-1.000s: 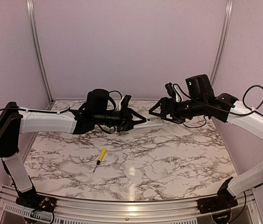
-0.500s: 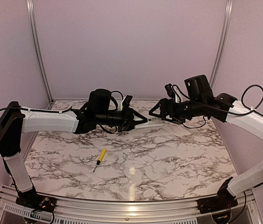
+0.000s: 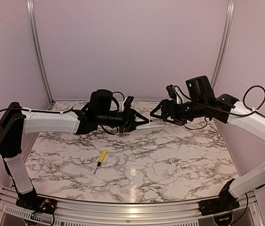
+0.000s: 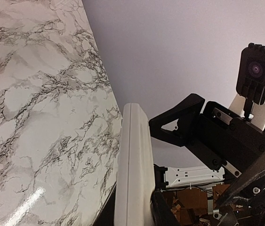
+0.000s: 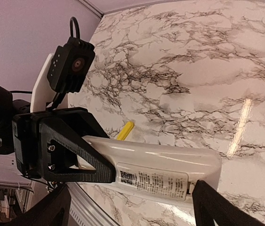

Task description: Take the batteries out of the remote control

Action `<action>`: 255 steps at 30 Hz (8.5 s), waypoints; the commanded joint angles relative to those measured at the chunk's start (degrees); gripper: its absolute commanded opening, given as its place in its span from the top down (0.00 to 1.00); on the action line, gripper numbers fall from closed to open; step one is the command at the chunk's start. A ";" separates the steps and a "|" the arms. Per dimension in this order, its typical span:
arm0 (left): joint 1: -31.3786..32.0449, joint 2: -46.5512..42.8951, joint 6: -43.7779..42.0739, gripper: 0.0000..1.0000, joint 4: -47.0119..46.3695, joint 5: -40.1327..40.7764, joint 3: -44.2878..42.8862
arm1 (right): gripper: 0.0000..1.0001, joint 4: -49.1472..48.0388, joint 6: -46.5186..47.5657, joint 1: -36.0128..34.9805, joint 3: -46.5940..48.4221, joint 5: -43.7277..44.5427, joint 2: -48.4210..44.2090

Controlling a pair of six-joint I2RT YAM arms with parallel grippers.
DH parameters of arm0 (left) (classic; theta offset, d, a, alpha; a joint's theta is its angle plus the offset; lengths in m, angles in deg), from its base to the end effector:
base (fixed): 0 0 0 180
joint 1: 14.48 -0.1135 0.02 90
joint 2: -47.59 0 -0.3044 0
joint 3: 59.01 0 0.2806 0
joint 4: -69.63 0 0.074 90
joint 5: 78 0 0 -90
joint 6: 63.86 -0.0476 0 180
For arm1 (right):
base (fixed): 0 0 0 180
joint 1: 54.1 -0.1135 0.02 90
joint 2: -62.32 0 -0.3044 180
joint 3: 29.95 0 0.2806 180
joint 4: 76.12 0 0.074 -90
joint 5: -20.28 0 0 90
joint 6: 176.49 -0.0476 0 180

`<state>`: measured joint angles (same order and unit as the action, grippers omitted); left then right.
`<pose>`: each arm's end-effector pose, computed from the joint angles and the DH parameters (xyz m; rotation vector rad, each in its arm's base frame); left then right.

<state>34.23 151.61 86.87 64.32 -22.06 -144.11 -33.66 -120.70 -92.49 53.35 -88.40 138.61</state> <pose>0.2897 -0.3703 0.2912 0.2908 2.1971 -1.7650 0.2440 0.2128 0.3744 -0.2852 2.3439 1.0300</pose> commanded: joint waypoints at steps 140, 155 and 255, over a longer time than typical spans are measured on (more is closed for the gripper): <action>0.25 -3.62 -1.59 1.00 19.32 6.77 -10.72 | 0.11 3.65 5.08 -1.77 10.34 2.95 2.98; 0.07 -2.01 -1.49 1.00 19.93 6.29 -12.74 | 0.11 3.47 5.46 -1.77 11.42 2.01 4.41; 0.22 -4.57 -2.42 1.00 2.73 -0.96 -10.66 | 0.11 -9.24 -3.99 -1.73 3.21 -11.00 3.83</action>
<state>32.85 150.74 86.15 81.79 -17.71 -154.60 -38.60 -121.31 -92.27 57.59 -88.27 143.09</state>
